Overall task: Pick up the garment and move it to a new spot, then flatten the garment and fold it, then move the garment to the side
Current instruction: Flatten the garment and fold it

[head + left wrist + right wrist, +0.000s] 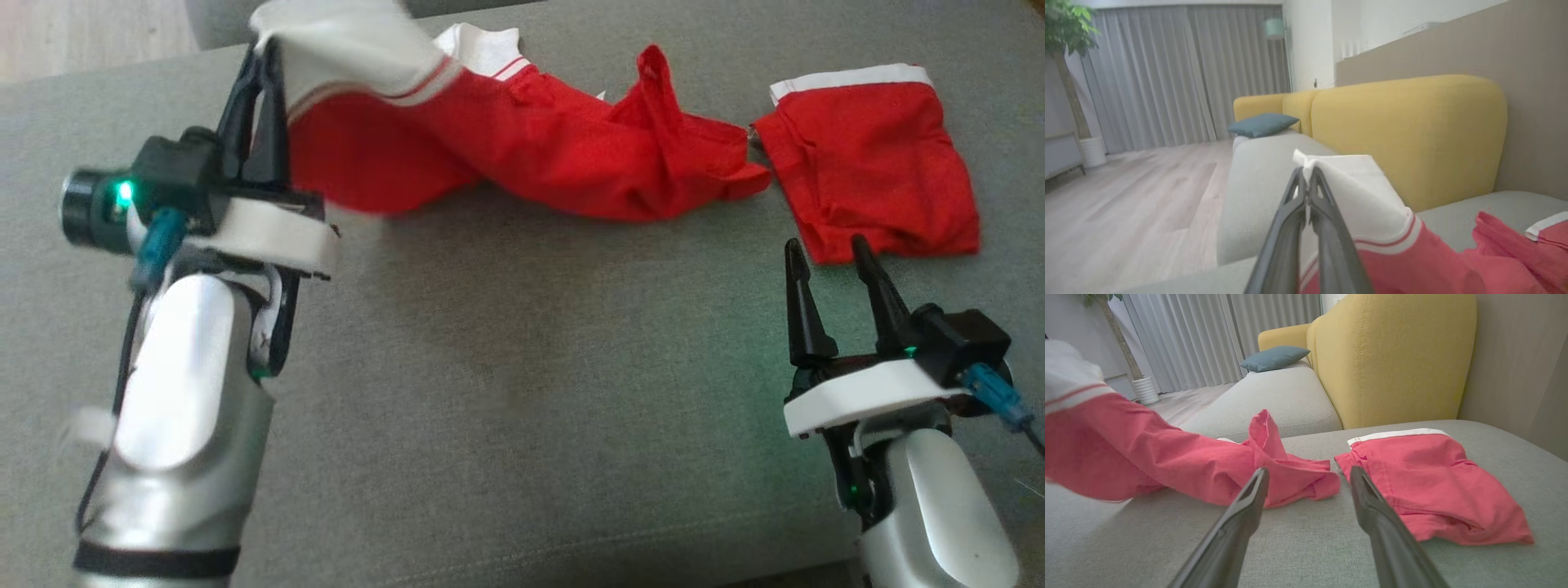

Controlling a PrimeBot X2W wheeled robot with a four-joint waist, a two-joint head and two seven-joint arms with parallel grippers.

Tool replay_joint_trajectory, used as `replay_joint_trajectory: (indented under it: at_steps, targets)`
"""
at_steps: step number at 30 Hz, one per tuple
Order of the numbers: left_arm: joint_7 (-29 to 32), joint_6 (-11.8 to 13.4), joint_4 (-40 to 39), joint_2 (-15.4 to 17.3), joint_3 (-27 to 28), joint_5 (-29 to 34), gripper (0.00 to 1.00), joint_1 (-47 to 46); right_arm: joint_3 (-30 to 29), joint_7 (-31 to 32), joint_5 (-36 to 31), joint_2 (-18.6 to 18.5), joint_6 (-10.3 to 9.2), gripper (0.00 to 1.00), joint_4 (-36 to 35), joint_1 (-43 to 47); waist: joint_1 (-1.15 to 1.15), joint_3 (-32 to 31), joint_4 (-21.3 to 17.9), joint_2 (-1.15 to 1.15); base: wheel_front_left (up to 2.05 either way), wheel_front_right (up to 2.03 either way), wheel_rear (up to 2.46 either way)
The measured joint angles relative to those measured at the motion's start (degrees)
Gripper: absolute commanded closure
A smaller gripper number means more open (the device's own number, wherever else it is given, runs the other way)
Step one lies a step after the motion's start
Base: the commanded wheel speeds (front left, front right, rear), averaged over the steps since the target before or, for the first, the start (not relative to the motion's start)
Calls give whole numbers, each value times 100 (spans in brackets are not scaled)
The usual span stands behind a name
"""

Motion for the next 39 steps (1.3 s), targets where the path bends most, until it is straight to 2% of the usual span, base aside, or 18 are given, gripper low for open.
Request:
replay_joint_trajectory:
  at_steps: [3, 6, 8, 9, 14, 15, 19, 26, 28, 34, 39]
  targets:
    - [-41, -313, -954, 258, -370, 441, 100, 200, -4, -4, 26, 2, 0, 0, 48, -38, 0, -46, 66, 0, 0, 0, 0]
    - [-41, -575, -1530, 538, -995, 851, 100, 405, -13, -18, 58, 2, 0, 0, 77, -59, 0, -96, 148, 0, 0, 0, 0]
    - [-41, -695, -1700, 780, -1436, 1061, 100, 682, -19, -49, 59, 3, 0, 0, 130, -55, 0, -139, 203, 0, 0, 0, 0]
    - [-41, -695, -1700, 780, -1436, 1061, 100, 682, -19, -49, 59, 3, 0, 0, 130, -55, 0, -139, 203, 0, 0, 0, 0]
    - [-41, -844, -1706, 1530, -2546, 1451, 100, 1586, -68, -58, 152, 5, 0, 0, 242, -44, 0, -275, 356, 0, 0, 0, 0]
    - [-41, -859, -1659, 1784, -2970, 1530, 100, 1808, -90, -63, 153, 5, 0, 0, 292, -42, 0, -332, 418, 0, 0, 0, 0]
    - [-41, -918, -1394, 2165, -3712, 1686, 100, 1898, -99, -77, 210, 7, 0, 0, 412, -38, 0, -454, 517, 0, 0, 0, 0]
    - [-41, -622, -471, 2257, -4030, 1386, 100, 1939, -59, -100, 249, 5, 0, 0, 533, -31, 0, -600, 570, 0, 0, 0, 0]
    - [-40, -559, -73, 2248, -4029, 1207, 0, 1953, -53, -100, 249, 5, 0, 0, 561, -30, 0, -628, 566, 0, 0, 0, 0]
    - [-40, -132, 212, 1962, -3713, 684, 0, 1967, -49, -99, 249, 5, 0, 0, 584, -9, 0, -698, 553, 0, 0, 0, 0]
    - [-37, 466, -41, 1621, -2639, -312, 0, 2007, -38, -99, 250, 5, 0, 0, 557, 155, 0, -743, 596, 0, 0, 0, 0]
